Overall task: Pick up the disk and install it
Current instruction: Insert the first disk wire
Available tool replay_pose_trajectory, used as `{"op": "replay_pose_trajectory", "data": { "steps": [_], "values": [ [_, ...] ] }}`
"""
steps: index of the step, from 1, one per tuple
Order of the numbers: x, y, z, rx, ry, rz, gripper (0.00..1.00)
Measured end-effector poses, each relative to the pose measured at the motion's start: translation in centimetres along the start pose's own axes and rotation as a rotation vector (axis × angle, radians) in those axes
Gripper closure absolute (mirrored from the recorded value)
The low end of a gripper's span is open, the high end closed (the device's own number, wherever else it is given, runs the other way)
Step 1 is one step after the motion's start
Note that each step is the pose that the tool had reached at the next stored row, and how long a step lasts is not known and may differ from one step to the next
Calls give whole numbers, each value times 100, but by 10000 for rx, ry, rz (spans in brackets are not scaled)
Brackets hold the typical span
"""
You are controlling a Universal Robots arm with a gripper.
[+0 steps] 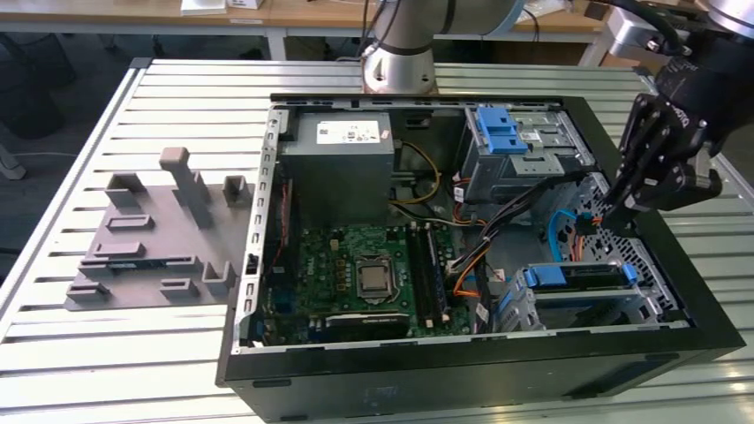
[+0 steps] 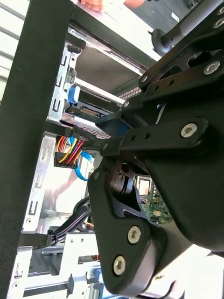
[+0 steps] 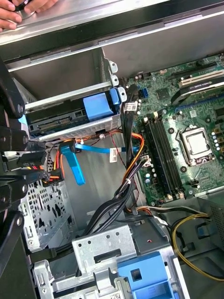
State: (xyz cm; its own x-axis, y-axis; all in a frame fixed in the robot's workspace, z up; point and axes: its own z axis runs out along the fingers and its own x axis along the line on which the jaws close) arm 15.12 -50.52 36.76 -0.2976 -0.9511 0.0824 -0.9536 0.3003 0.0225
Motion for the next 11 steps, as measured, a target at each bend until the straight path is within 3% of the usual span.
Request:
{"op": "replay_pose_trajectory", "data": {
  "steps": [11],
  "values": [
    [-6, -1, 56, 2, 8, 0, 70]
  ]
}}
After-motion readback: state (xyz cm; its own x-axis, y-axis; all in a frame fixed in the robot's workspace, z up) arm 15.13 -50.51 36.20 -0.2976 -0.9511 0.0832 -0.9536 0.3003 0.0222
